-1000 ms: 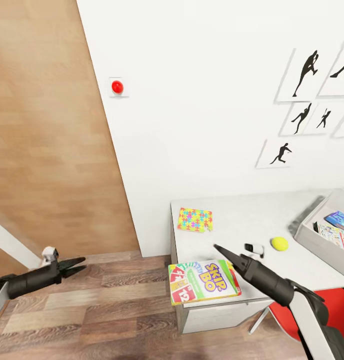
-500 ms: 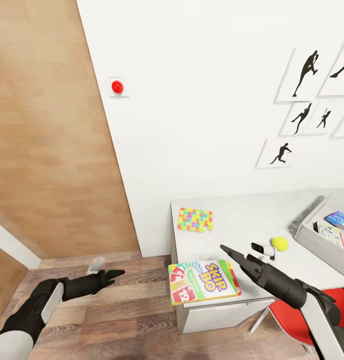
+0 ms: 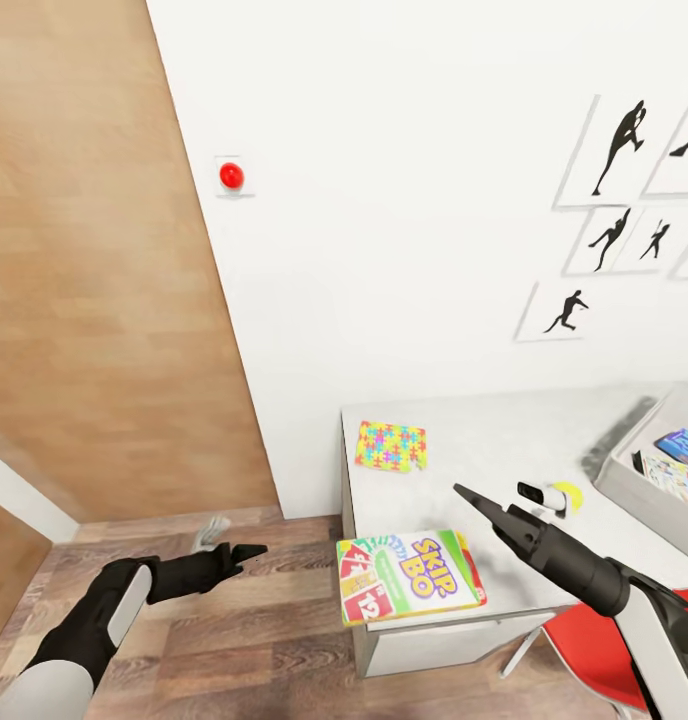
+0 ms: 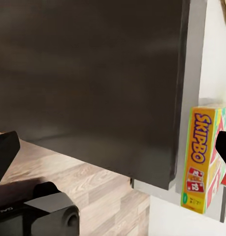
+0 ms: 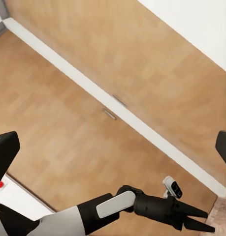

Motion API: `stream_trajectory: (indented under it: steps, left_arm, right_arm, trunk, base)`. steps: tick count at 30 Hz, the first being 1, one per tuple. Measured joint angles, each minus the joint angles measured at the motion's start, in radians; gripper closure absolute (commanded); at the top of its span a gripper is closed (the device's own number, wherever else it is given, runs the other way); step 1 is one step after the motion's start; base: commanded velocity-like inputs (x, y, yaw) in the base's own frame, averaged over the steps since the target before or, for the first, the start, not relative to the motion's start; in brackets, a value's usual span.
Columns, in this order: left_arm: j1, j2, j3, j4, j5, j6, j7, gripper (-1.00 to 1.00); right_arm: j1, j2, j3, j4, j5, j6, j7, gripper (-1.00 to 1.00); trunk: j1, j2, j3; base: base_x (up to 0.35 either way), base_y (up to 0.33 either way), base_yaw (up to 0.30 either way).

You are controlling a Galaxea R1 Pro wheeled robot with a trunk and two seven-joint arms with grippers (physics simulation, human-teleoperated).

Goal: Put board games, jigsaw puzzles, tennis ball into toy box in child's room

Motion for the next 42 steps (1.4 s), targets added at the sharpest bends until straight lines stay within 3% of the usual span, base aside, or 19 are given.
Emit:
stream_trajectory:
  steps: [14, 18, 22, 26, 32, 42]
  left_arm:
    - [0.001, 0.002, -0.003, -0.007, 0.002, -0.001, -0.003, -1.00]
    - [0.000, 0.001, -0.035, -0.009, 0.002, -0.001, -0.003, -1.00]
    - [0.001, 0.004, -0.096, -0.010, 0.003, -0.002, -0.008, -1.00]
    - [0.000, 0.005, -0.130, -0.009, 0.002, -0.003, -0.051, -1.00]
    - [0.001, 0.004, -0.148, -0.006, -0.005, -0.027, -0.116, -1.00]
    - [0.001, 0.002, -0.199, 0.000, -0.009, -0.046, -0.141, -1.00]
  right_arm:
    - [0.000, 0.000, -0.006, 0.000, 0.000, 0.000, 0.001, -1.00]
    - [0.000, 0.000, -0.006, 0.000, 0.000, 0.000, 0.000, -1.00]
    - [0.000, 0.001, -0.006, 0.000, 0.000, 0.000, 0.000, -1.00]
    - [0.000, 0.001, -0.006, 0.000, 0.000, 0.000, 0.000, -1.00]
    - [0.000, 0.001, -0.006, 0.000, 0.000, 0.000, 0.000, -1.00]
    - [0.000, 0.001, -0.006, 0.000, 0.000, 0.000, 0.000, -1.00]
  trunk:
    - [0.000, 0.000, 0.000]
    - [0.000, 0.000, 0.000]
    - [0.000, 0.000, 0.000]
    - [0.000, 0.000, 0.000]
    - [0.000, 0.000, 0.000]
    - [0.000, 0.000, 0.000]
  base:
    - [0.056, -0.096, 0.000]
    - [0.009, -0.048, 0.000]
    - [0.003, -0.016, 0.000]
    - [0.001, -0.006, 0.000]
    - [0.000, -0.001, 0.000]
    - [0.000, 0.000, 0.000]
